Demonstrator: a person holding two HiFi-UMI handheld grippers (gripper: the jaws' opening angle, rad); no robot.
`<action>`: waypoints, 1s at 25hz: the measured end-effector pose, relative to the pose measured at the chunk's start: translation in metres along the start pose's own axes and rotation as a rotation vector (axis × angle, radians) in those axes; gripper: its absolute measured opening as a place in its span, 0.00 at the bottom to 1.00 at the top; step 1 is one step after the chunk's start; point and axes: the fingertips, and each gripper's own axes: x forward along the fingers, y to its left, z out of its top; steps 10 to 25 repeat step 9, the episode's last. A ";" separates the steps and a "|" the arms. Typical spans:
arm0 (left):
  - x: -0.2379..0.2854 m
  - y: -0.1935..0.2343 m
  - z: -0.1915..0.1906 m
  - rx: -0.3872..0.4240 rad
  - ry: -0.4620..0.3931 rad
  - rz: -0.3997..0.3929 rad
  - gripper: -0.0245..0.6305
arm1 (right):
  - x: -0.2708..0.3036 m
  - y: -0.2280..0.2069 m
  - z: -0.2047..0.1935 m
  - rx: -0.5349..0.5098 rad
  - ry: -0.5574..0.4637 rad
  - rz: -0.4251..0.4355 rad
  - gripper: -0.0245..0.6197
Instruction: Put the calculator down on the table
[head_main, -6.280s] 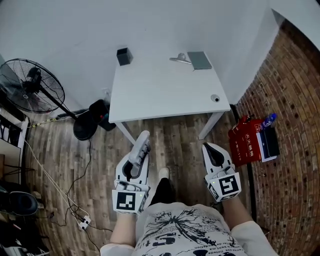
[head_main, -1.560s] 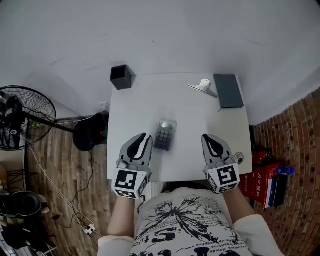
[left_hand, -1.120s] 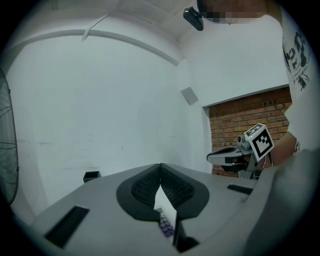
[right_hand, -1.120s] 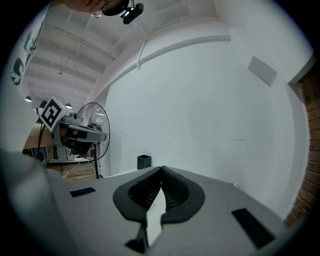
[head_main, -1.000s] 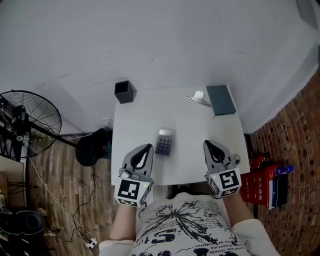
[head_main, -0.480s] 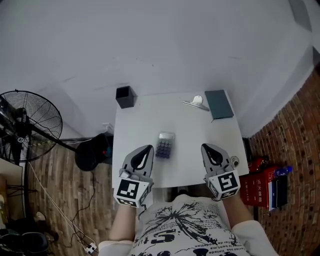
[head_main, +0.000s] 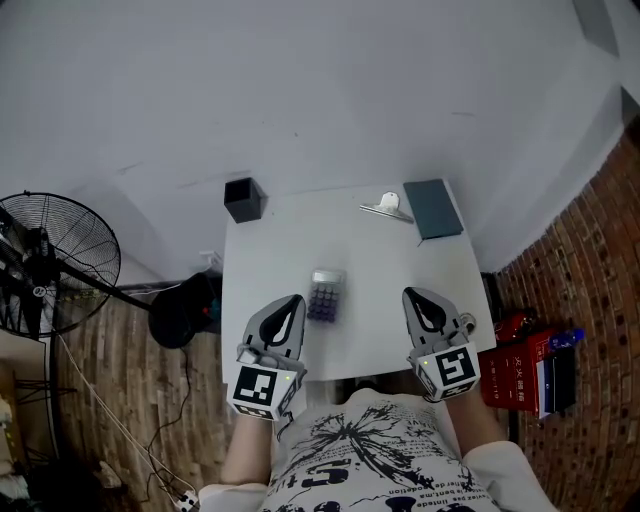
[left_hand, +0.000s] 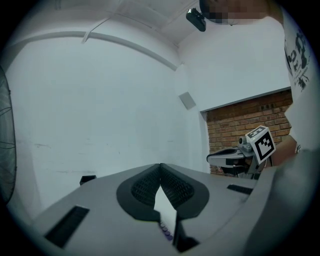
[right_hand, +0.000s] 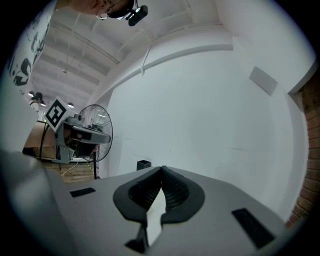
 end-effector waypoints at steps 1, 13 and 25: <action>0.001 0.000 -0.001 0.004 0.004 0.004 0.06 | 0.001 -0.001 -0.001 0.000 0.000 -0.001 0.06; 0.011 0.004 -0.011 -0.006 0.028 0.008 0.06 | 0.013 -0.007 0.004 0.000 -0.023 0.007 0.06; 0.011 0.004 -0.011 -0.006 0.028 0.008 0.06 | 0.013 -0.007 0.004 0.000 -0.023 0.007 0.06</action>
